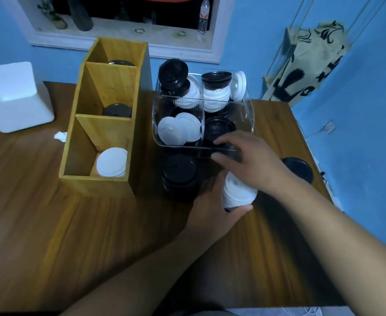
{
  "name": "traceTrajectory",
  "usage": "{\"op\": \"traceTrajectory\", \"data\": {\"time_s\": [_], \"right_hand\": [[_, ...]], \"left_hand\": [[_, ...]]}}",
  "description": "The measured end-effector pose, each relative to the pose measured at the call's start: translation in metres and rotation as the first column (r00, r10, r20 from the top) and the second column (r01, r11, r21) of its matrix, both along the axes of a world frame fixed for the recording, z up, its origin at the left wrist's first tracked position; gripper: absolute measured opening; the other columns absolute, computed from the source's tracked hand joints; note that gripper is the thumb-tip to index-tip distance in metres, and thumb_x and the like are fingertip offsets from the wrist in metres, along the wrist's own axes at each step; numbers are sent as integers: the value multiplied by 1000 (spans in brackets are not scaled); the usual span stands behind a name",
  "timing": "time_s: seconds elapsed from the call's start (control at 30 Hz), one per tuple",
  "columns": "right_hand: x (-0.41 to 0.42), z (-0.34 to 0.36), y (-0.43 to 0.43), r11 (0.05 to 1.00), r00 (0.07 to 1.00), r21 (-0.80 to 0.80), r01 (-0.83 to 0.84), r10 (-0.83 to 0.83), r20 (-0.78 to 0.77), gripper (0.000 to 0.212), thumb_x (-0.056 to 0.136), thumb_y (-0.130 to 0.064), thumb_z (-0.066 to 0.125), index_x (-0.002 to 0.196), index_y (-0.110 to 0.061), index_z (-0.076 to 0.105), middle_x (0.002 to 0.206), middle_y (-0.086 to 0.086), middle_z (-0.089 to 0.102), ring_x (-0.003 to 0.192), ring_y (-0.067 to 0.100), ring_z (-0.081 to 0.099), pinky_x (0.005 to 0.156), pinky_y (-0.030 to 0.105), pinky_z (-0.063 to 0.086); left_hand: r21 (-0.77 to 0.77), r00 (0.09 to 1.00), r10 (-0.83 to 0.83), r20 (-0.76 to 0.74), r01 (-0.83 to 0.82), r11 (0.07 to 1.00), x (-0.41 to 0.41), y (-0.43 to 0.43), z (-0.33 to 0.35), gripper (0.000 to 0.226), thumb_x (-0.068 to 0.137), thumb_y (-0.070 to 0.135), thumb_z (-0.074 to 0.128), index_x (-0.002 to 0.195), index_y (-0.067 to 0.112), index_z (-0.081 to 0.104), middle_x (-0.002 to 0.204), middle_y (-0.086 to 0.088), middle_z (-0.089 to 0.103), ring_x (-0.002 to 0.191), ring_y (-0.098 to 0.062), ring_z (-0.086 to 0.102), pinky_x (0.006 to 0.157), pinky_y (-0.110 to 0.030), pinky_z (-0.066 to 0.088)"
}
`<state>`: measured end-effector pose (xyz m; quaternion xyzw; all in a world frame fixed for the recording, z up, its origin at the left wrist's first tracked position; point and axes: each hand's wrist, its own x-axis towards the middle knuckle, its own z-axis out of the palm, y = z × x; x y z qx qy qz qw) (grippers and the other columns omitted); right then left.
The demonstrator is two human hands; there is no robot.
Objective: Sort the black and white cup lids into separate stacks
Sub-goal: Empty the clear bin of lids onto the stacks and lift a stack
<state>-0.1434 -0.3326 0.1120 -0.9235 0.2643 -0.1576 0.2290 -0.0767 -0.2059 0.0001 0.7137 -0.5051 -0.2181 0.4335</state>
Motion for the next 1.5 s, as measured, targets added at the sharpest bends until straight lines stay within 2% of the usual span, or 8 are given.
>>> {"op": "traceTrajectory", "data": {"time_s": [0.13, 0.33, 0.63, 0.83, 0.93, 1.1, 1.33, 1.5], "right_hand": [[74, 7, -7, 988, 1000, -153, -16, 13, -20, 37, 98, -41, 62, 131, -25, 62, 122, -4, 67, 117, 19, 52, 92, 37, 46], [131, -4, -4, 921, 987, -386, -45, -19, -160, 40, 90, -46, 64, 125, -26, 59, 103, 0, 69, 106, 26, 56, 87, 41, 39], [20, 36, -10, 932, 956, 362, 40, -141, 257, 31, 98, -15, 66, 126, -27, 64, 114, -22, 65, 104, -7, 59, 86, 14, 49], [-123, -14, 5, 732, 937, 645, 220, -342, 69, 36, 92, -23, 67, 125, -34, 60, 110, -3, 73, 104, 22, 69, 90, 43, 56], [-152, -42, 17, 652, 963, 711, 262, -221, -152, 40, 96, -12, 65, 130, -32, 56, 116, -7, 73, 113, 17, 67, 98, 41, 54], [-154, -61, 28, 813, 949, 496, 305, -220, -225, 52, 92, -24, 73, 134, -45, 52, 122, -27, 63, 114, 3, 60, 93, 21, 51], [-160, -68, 62, 906, 895, 99, 411, -381, -231, 74, 78, -69, 69, 141, -34, 51, 132, -19, 49, 123, 5, 42, 101, 28, 37], [-156, -74, 72, 916, 907, 64, 396, -379, -187, 68, 74, -54, 80, 134, -31, 58, 124, -17, 59, 115, 11, 52, 95, 28, 41]], "left_hand": [[-1, 1000, -1, -19, 1, 1000, 1, 1, 2, 99, 78, 56, 81, 158, 30, 28, 156, 10, 41, 137, 7, 30, 112, -8, 19], [41, 996, -42, -76, 45, 998, 3, 0, 7, 96, 82, 58, 75, 159, 30, 25, 156, 7, 41, 142, -8, 39, 118, -32, 35], [33, 1000, -12, 9, 11, 999, 4, 1, 3, 94, 76, 62, 80, 151, 33, 31, 145, 12, 46, 134, -9, 42, 108, -26, 40], [30, 1000, 0, 15, -1, 1000, 2, 0, 0, 91, 76, 60, 80, 149, 35, 32, 144, 14, 48, 133, -7, 42, 108, -20, 35], [35, 1000, -6, 12, 5, 999, 2, 0, 0, 94, 77, 58, 80, 153, 29, 33, 149, 11, 47, 137, -8, 40, 112, -21, 33], [31, 1000, 3, -1, -3, 1000, 2, 0, 1, 95, 76, 58, 81, 153, 24, 35, 148, 9, 49, 136, -9, 43, 113, -25, 37], [69, 998, 2, -65, 2, 998, 2, 1, 3, 107, 73, 59, 83, 158, 26, 26, 156, 13, 40, 140, 1, 35, 112, -14, 27], [37, 993, -25, -118, 29, 999, 4, 3, 4, 92, 81, 60, 76, 156, 33, 29, 144, 30, 36, 132, 13, 33, 107, -6, 26]]}}
